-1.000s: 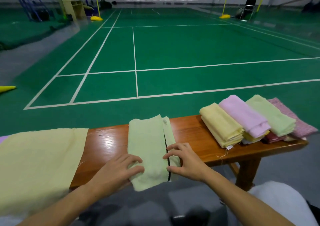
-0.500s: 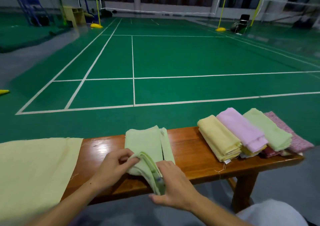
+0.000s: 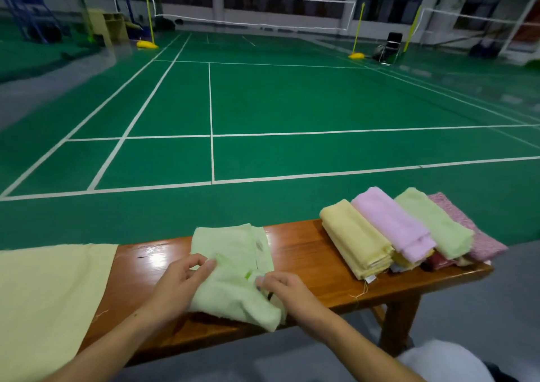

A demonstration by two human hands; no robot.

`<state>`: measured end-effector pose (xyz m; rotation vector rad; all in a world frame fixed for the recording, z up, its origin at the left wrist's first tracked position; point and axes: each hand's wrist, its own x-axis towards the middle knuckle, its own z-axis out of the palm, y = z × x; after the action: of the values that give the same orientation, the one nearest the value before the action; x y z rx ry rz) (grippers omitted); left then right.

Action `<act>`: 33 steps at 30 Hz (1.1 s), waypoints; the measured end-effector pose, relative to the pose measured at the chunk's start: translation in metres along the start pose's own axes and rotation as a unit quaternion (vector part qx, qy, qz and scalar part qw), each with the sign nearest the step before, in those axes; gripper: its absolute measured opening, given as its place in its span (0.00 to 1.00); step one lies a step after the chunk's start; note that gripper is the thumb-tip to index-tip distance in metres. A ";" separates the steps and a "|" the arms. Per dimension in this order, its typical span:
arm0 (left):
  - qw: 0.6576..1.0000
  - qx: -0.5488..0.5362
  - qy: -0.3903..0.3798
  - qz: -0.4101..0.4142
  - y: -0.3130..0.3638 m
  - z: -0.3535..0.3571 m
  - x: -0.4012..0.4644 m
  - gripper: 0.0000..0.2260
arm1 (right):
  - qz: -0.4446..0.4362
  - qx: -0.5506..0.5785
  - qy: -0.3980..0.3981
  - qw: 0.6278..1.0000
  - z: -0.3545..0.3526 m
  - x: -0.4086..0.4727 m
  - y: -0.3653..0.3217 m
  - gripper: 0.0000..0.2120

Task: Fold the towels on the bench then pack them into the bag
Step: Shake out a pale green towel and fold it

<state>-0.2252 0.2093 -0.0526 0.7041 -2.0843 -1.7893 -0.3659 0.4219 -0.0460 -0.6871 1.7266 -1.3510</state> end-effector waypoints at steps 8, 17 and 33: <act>0.998 0.000 0.054 -0.026 0.006 -0.003 0.003 0.13 | -0.035 -0.108 -0.037 0.993 -0.004 -0.001 -0.013 0.19; 1.000 -0.012 0.017 -0.003 0.022 -0.007 -0.008 0.19 | -0.021 -0.036 -0.074 0.996 -0.021 0.000 -0.019 0.09; 0.890 0.402 0.206 0.060 0.003 -0.038 0.032 0.18 | -0.032 -0.115 0.268 0.956 -0.019 0.093 -0.036 0.17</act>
<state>-0.2323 0.1601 -0.0454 1.0068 -2.4310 -0.5627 -0.4322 0.3459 -0.0348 -0.5318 2.3383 -1.4851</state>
